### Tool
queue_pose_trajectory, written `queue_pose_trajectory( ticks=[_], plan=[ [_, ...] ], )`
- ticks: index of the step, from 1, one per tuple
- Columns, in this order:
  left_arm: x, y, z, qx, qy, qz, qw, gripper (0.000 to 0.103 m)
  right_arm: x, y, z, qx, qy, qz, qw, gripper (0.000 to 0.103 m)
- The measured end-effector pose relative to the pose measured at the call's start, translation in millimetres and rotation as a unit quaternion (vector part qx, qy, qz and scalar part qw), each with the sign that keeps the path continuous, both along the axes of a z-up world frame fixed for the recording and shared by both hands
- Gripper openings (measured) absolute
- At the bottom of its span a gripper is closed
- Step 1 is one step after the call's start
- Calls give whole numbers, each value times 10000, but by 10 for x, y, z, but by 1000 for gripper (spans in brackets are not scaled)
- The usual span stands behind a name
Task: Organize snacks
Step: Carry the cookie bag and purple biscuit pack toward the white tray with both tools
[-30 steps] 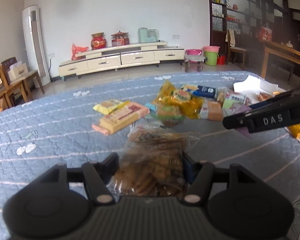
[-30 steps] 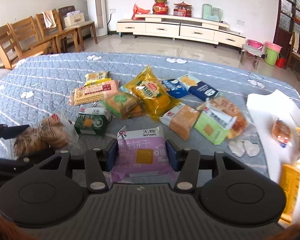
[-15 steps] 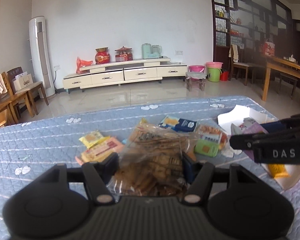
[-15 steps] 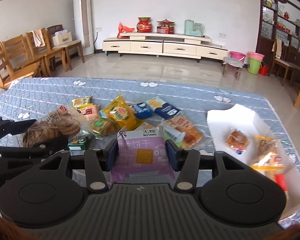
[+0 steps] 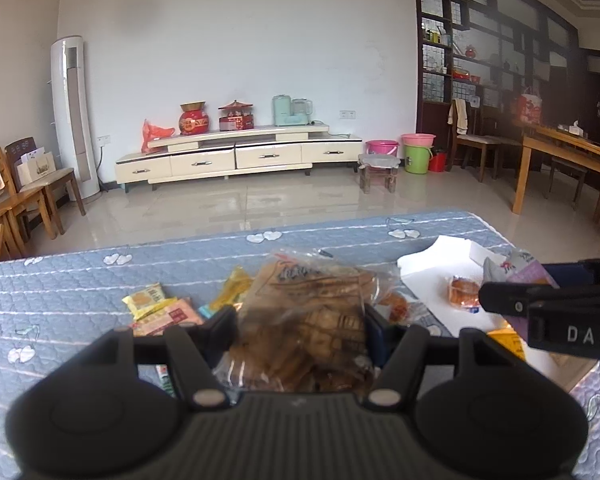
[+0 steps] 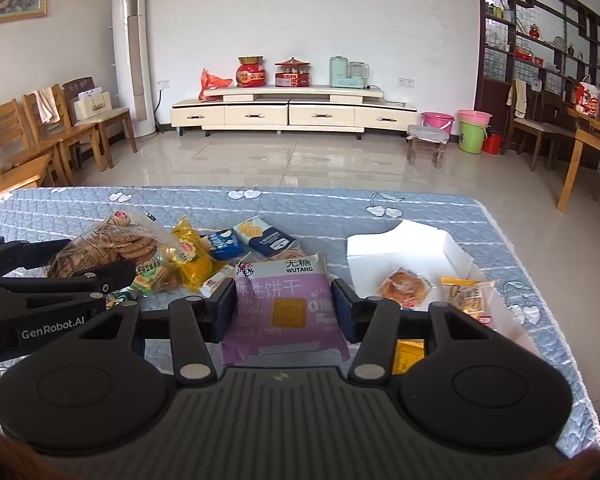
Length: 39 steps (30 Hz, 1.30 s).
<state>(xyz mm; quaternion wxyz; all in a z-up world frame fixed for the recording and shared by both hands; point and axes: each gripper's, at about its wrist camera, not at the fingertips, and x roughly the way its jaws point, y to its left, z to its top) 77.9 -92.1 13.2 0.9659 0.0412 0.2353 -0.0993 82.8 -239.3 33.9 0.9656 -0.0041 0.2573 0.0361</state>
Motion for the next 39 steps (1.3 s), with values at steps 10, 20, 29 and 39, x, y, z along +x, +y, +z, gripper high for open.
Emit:
queue_pose_trajectory(
  ticks=[10, 20, 29, 39],
  plan=[
    [-3, -375, 47, -38, -25, -305, 9995, 65, -86, -331, 64, 15, -108, -291, 9995, 63],
    [22, -638, 36, -44, 9, -542, 9985, 65, -119, -625, 55, 86, -134, -517, 9985, 64],
    [78, -832, -8, -54, 60, -698, 9975, 65, -116, -794, 40, 107, -141, -670, 9976, 63],
    [157, -1021, -43, -49, 97, -854, 9963, 65, -42, -786, 49, 116, -133, -822, 9965, 64]
  ],
)
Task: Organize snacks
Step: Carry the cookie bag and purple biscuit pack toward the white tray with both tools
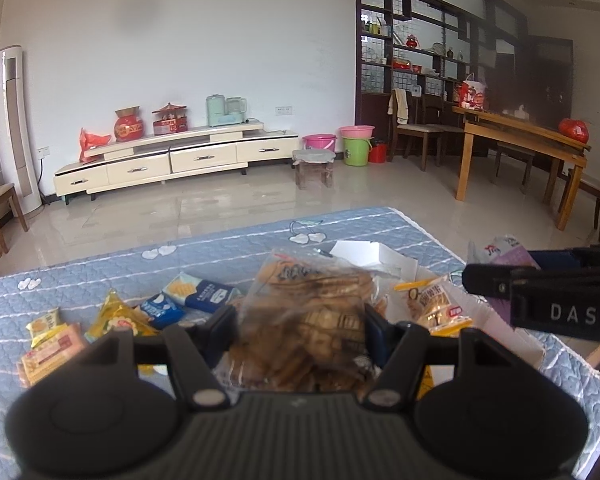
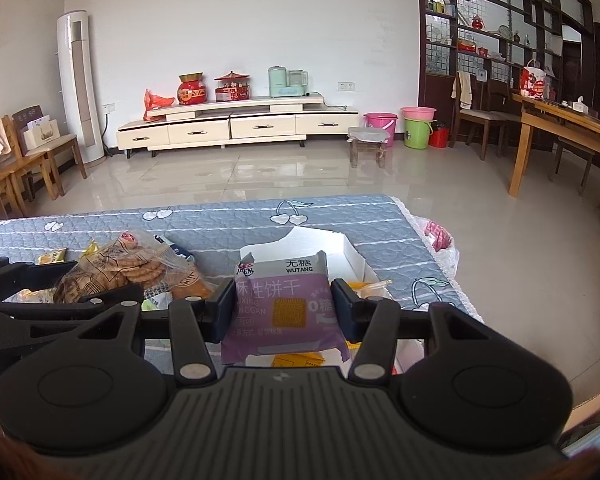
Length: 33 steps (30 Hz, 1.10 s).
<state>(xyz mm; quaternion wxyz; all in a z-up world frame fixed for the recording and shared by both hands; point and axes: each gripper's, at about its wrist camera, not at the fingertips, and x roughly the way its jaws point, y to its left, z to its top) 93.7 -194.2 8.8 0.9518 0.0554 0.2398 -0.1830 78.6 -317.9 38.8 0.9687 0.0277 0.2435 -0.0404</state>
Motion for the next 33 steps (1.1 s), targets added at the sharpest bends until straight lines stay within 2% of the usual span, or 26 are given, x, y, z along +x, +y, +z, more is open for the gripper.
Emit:
queue_pose_trajectory(
  ticks=[33],
  plan=[
    [377, -407, -234, -75, 207, -200, 9996, 65, 167, -16, -103, -15, 205, -258, 9995, 64]
  ],
)
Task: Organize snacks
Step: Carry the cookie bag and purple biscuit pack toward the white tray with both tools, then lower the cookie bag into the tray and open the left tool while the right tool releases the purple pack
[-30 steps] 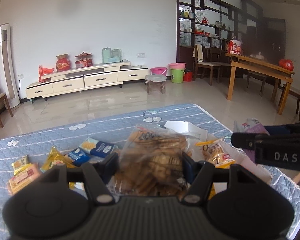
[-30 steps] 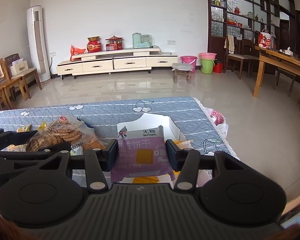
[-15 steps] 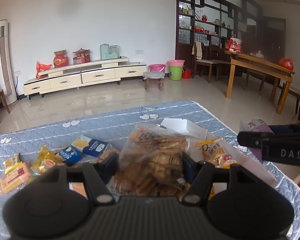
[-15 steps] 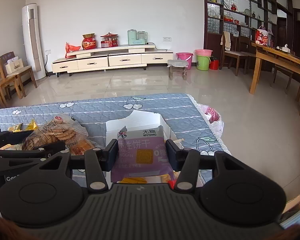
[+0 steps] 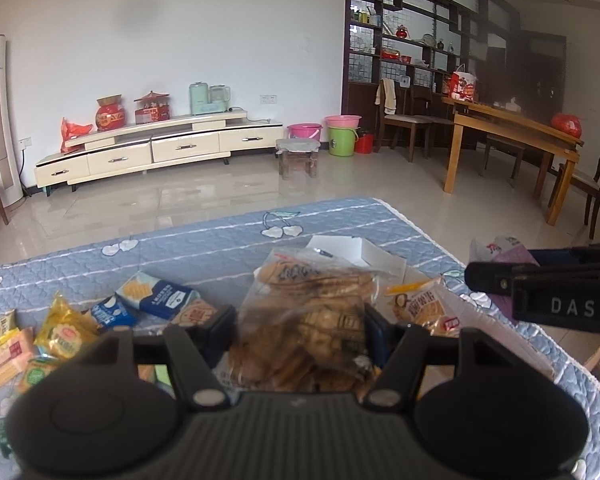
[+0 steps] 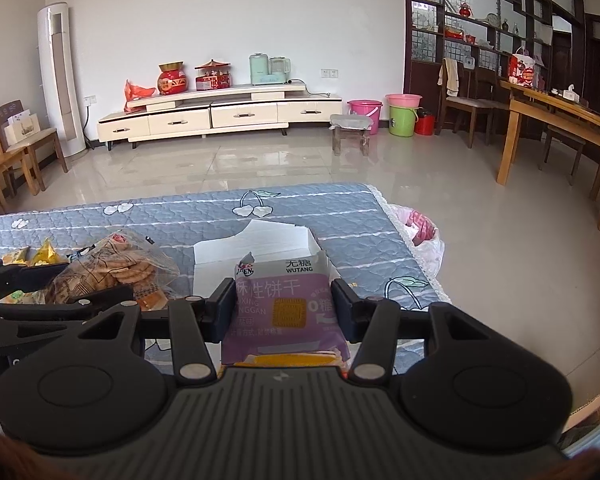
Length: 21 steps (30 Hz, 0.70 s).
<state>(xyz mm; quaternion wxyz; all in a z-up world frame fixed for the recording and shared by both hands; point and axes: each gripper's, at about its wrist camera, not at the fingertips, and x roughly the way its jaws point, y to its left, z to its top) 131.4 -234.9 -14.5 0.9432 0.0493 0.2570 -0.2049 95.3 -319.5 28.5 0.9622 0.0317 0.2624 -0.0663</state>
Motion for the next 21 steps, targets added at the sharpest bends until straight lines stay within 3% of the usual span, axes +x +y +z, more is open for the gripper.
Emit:
queue_pose_trajectory(
  ticks=[21],
  plan=[
    [-219, -333, -242, 45, 246, -533, 9983, 65, -113, -10, 51, 44, 179, -245, 9995, 64]
  ],
)
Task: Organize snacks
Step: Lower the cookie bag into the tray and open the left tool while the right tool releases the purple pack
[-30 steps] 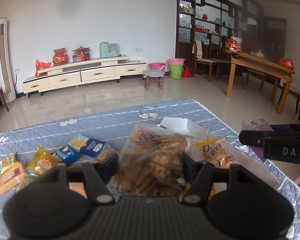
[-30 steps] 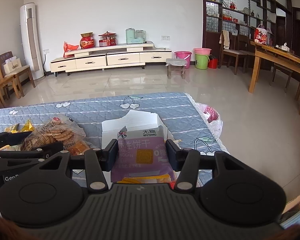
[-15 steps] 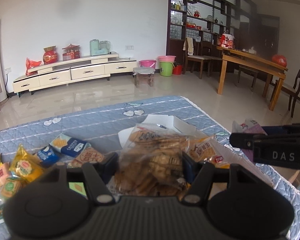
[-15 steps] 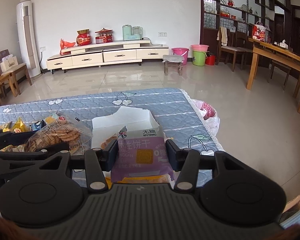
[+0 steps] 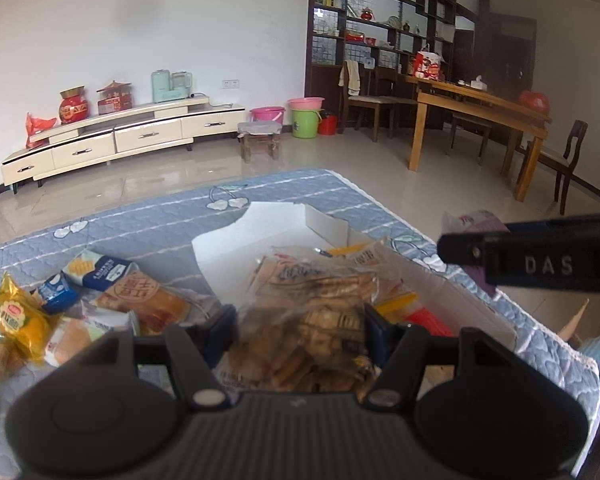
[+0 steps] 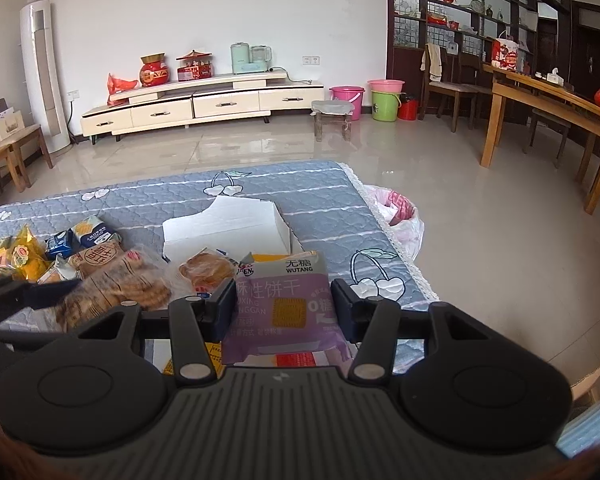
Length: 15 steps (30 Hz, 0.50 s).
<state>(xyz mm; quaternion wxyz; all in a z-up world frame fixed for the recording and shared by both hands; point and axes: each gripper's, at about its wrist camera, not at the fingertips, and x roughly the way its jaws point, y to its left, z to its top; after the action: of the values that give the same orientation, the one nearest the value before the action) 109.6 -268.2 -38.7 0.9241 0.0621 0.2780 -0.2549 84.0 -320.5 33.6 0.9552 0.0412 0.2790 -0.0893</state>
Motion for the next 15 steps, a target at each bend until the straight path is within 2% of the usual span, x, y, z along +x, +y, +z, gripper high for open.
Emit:
queue_pose_trajectory(
  ticks=[15],
  plan=[
    [-117, -139, -83, 54, 93, -325, 9994, 65, 10, -88, -82, 68, 40, -11, 10000, 64]
  ],
)
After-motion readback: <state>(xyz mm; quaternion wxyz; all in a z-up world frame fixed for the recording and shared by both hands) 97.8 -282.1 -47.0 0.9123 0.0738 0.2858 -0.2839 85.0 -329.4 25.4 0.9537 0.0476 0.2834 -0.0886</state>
